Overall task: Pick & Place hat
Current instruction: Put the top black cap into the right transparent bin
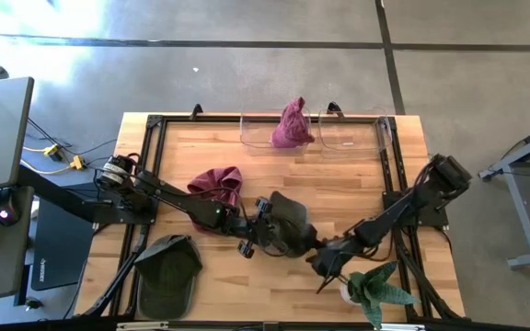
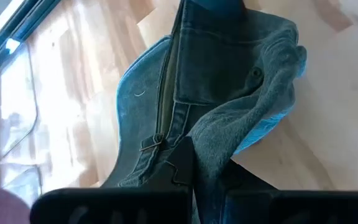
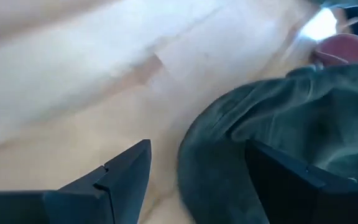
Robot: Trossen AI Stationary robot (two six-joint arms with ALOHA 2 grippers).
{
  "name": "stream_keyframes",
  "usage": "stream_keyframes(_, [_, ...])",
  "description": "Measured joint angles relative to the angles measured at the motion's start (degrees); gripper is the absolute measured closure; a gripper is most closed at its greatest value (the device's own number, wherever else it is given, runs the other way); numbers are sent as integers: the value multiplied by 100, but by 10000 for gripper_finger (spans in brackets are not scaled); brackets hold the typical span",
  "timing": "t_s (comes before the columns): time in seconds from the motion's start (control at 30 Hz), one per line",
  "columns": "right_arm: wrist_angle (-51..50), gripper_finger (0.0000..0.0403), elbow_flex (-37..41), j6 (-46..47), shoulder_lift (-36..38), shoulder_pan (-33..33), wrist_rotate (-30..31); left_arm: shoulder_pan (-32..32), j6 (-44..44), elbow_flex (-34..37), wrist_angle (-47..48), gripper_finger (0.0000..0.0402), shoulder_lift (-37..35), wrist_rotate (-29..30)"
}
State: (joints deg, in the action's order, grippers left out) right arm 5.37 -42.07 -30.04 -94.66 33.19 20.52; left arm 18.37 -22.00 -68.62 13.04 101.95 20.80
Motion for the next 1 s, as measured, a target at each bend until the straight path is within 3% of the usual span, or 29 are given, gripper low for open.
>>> stream_keyframes(0.2, [-777,148,-505,-974,-582,-62,1024,2,0,0,1,400,0,31])
stream_keyframes(0.47, [-1450,183,-844,-1133,-876,-376,1350,40,-1,1,0,401,-71,70])
stream_keyframes(0.6, [-2319,243,-1165,-548,-880,-588,746,93,-22,2,72,401,-70,257])
stream_keyframes(0.8, [-3473,381,-1733,357,-874,-901,-1011,203,-152,2,78,401,-66,712])
stream_keyframes(0.9, [-3561,384,-1851,578,-871,-1014,-1377,210,-186,2,88,401,-66,745])
stream_keyframes(1.0, [-3661,338,-1910,852,-873,-1099,-1323,200,-178,2,126,401,-66,768])
